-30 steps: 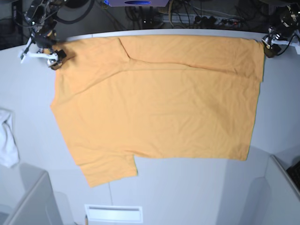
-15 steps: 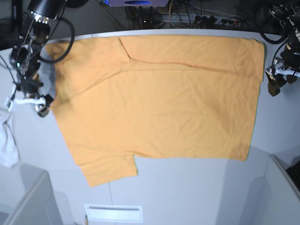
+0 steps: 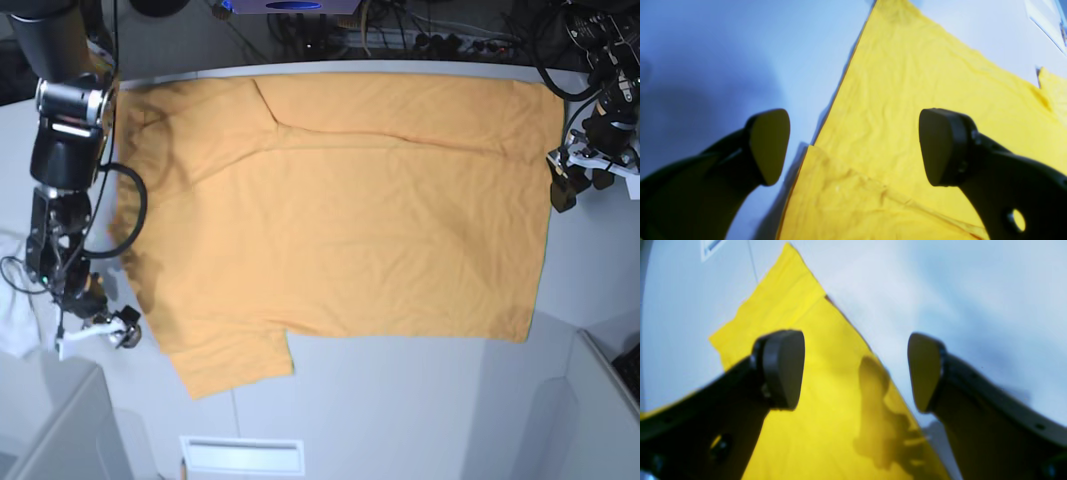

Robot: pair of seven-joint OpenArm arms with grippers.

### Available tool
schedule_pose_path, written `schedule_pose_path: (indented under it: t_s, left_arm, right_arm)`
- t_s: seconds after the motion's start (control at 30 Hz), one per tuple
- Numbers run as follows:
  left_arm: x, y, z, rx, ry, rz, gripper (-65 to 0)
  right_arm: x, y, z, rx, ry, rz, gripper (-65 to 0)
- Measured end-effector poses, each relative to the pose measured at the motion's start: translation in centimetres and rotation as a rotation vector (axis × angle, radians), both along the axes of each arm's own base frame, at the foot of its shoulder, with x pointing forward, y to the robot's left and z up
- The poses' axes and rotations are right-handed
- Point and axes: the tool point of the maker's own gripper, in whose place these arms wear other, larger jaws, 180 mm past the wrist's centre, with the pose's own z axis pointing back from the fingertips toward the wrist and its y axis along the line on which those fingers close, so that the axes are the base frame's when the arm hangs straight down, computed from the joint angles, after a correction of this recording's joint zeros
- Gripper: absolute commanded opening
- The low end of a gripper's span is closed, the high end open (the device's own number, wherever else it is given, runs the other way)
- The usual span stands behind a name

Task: Fold the T-shirt properly
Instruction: 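Move both grippers down to the hem corners of the shirt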

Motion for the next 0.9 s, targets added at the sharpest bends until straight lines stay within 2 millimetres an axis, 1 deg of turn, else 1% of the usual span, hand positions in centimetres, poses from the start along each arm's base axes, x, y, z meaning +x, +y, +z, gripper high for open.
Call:
schedule_pose_path:
  t_s: [0.07,0.2,0.27,0.3,0.33,0.43,0.53,0.63,0.67,0.77,0.9]
  left_arm:
    - [0.0,0.0,0.0,0.0,0.0,0.002,-22.1]
    - [-0.2,0.0,-0.2,-0.002,0.006,0.002,-46.2]
    - [-0.3,-0.1,-0.2,-0.004,0.006,0.003,-57.1]
    - [-0.3,-0.1,-0.2,-0.005,0.006,0.003,-61.7]
    - [-0.3,-0.1,-0.2,-0.005,0.006,0.003,-65.0]
    - [-0.3,-0.1,-0.3,-0.006,0.007,0.004,-65.0]
    - [-0.7,0.0,-0.6,-0.007,0.02,0.006,-65.0]
    - [-1.3,-0.1,-1.0,-0.01,0.037,0.007,-65.0]
    - [-1.3,-0.1,-1.0,-0.01,0.037,0.007,-65.0]
    - [-1.2,-0.1,-0.9,-0.007,0.034,0.006,-65.0]
    - [-1.1,-0.1,-0.9,-0.009,0.032,0.006,-65.0]
  right_arm:
    - [1.3,-0.2,-0.4,-0.023,-0.005,0.006,-19.7]
    - [2.3,0.3,-2.4,-0.08,0.036,0.022,-19.1]
    - [2.8,1.1,-3.1,-0.101,0.038,0.061,-19.2]
    - [3.1,1.6,-3.0,-0.095,0.018,0.091,-19.4]
    - [3.4,2.0,-3.0,-0.098,0.014,0.108,-19.4]
    - [4.1,2.0,-2.9,-0.107,0.009,0.097,-19.1]
    - [4.0,2.0,-3.3,-0.141,0.004,0.106,-19.4]
    - [2.8,2.7,-5.2,-0.155,0.051,0.13,-19.4]
    - [2.7,2.9,-5.4,-0.163,0.043,0.132,-19.4]
    - [2.7,3.4,-5.5,-0.17,0.056,0.155,-19.5]
    - [2.8,4.7,-5.5,-0.162,0.046,0.2,-19.7]
